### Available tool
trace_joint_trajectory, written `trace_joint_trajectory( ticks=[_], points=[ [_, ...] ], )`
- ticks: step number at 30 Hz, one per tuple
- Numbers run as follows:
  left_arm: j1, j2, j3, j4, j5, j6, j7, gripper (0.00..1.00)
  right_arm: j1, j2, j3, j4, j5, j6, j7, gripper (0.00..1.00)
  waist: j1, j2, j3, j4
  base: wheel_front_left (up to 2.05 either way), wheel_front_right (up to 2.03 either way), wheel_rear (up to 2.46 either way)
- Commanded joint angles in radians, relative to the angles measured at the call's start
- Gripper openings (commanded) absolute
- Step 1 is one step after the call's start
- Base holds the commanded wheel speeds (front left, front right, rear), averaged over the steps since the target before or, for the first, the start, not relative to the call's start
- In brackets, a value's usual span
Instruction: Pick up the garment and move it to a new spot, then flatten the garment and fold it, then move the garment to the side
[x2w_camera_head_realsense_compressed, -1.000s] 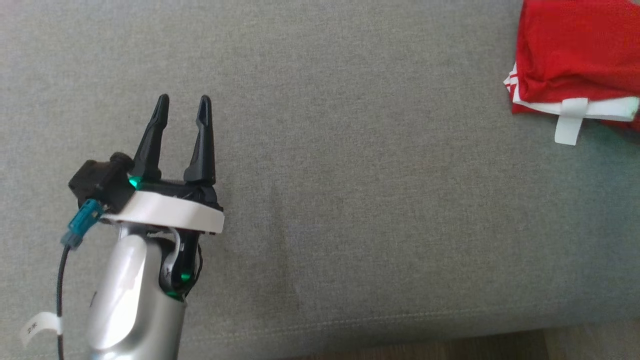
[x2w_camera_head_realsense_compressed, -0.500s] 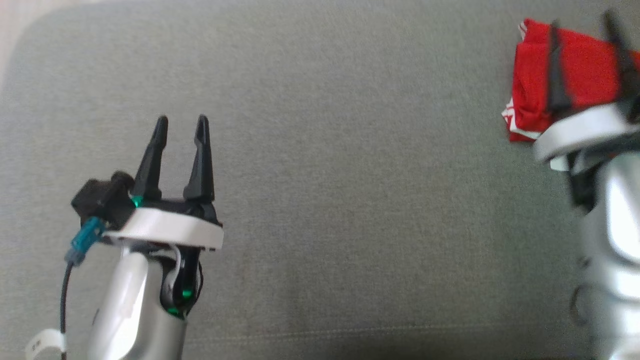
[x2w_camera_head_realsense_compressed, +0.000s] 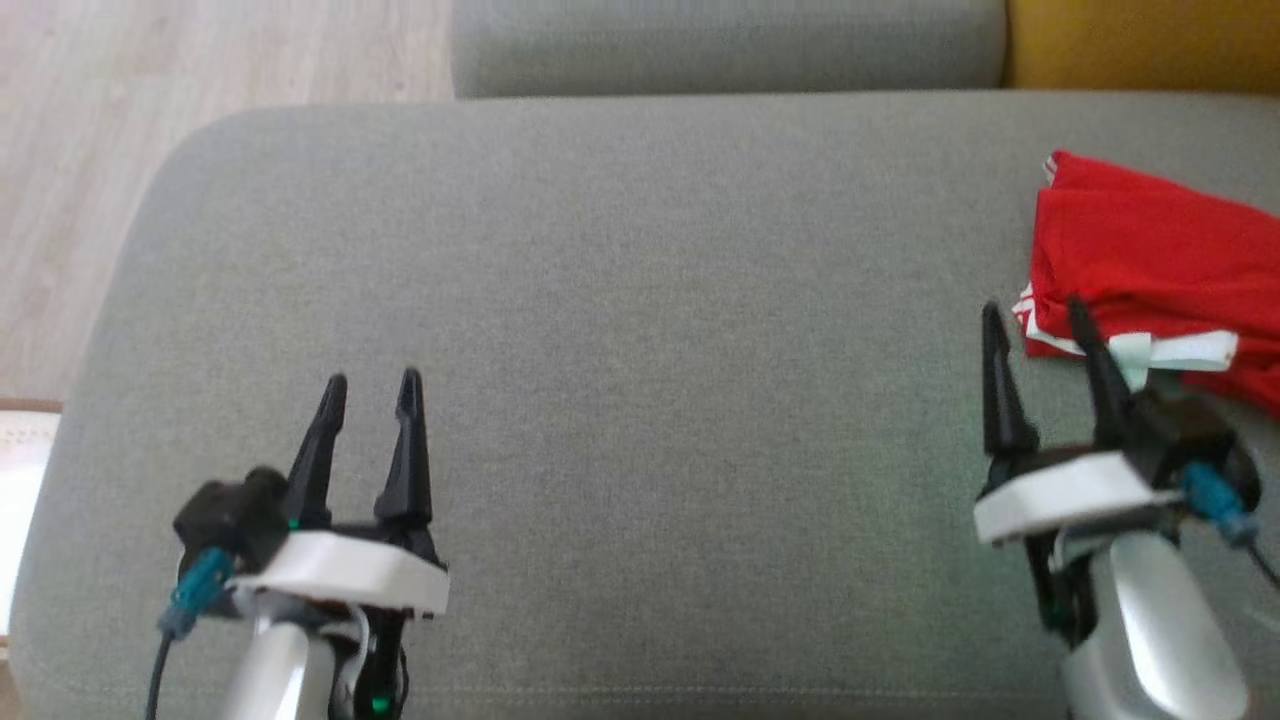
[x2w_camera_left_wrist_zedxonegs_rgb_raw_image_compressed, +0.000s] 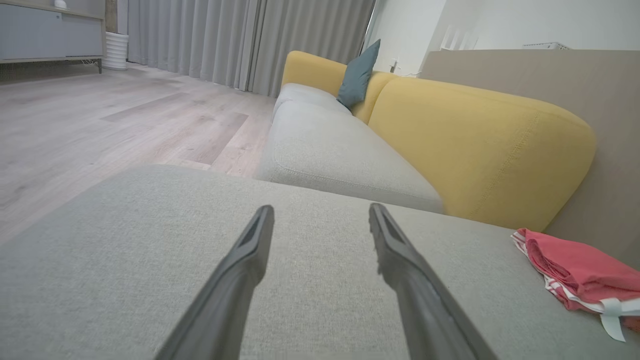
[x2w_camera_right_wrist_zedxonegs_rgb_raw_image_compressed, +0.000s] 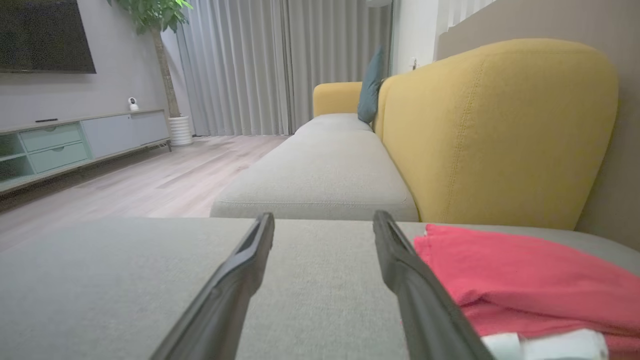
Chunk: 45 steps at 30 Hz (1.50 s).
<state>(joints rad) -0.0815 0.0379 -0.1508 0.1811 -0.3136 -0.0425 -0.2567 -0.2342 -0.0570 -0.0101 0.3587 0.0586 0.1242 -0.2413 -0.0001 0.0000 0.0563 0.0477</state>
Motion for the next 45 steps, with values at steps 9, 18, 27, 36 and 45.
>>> trace_joint_trajectory(
  ticks=[9, 18, 27, 36, 45],
  points=[
    [0.025, 0.012, 0.032, -0.092, 0.004, 0.013, -0.005, 1.00, 0.064, 0.007, 0.049, -0.088, 0.069, 0.007, -0.020, 1.00, 0.0001, 0.0000, -0.032, -0.006, 0.00, 0.00, 0.00],
    [0.045, 0.012, 0.043, -0.128, -0.014, 0.007, -0.005, 1.00, 0.081, 0.007, 0.055, -0.116, 0.073, 0.007, -0.020, 1.00, 0.0001, 0.0000, -0.031, -0.017, 0.00, 0.00, 0.00],
    [0.041, 0.012, 0.065, -0.158, -0.014, -0.003, -0.005, 1.00, 0.083, 0.007, 0.058, -0.133, 0.075, 0.007, -0.020, 1.00, 0.0001, 0.0000, -0.023, -0.016, 0.00, 0.00, 0.00],
    [0.046, 0.012, 0.073, -0.153, -0.031, -0.008, -0.005, 1.00, 0.083, 0.007, 0.067, -0.134, 0.084, 0.007, -0.020, 1.00, 0.0001, 0.0000, -0.024, -0.017, 0.00, 0.00, 0.00],
    [0.043, 0.012, 0.079, -0.155, -0.047, -0.010, -0.005, 1.00, 0.081, 0.007, 0.070, -0.129, 0.086, 0.007, -0.020, 1.00, 0.0001, 0.0000, -0.024, -0.018, 0.00, 0.00, 0.00]
  ],
)
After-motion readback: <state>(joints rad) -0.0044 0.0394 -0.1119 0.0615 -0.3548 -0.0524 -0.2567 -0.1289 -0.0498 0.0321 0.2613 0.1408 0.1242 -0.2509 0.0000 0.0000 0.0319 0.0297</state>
